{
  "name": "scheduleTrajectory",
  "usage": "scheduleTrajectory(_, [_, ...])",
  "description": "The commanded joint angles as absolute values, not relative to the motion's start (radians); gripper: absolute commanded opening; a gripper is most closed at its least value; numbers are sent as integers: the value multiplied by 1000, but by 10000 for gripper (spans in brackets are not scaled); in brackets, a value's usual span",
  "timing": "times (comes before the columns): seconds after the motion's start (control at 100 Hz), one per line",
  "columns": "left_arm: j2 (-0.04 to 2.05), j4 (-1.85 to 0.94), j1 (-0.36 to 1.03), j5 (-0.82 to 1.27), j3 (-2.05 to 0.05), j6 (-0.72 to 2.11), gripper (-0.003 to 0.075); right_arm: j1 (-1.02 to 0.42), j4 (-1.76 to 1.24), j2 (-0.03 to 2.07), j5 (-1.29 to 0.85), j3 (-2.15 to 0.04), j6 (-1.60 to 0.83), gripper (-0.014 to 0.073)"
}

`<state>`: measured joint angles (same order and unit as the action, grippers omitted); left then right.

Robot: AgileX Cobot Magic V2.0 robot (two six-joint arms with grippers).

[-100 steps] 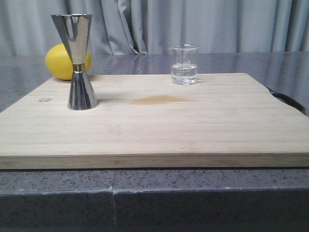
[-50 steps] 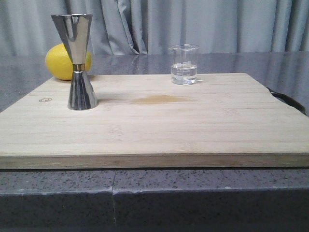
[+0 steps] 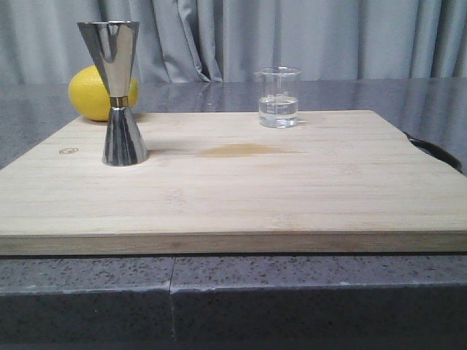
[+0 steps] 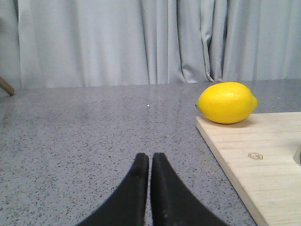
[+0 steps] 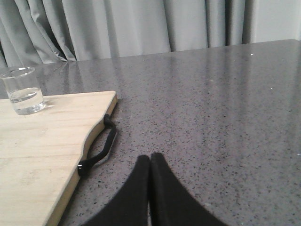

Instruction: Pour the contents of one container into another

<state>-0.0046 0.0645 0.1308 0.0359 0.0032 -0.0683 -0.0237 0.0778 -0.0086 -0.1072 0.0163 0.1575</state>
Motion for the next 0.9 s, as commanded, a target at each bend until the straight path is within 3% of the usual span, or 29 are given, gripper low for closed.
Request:
scheduleTrajectory(0.0, [-31,58,138,-34,42,-71,-19,-20,82,-29,-31,44,153,-73])
scheduleTrajectory(0.5, [-31,-25,138,-97,22,-73,-19,-20,22,-29,29,9,153,-73])
scheduleTrajectory(0.89, [106,-190,158,196,-279,-90,-19,-20,14,102,-260,-330,153,-73])
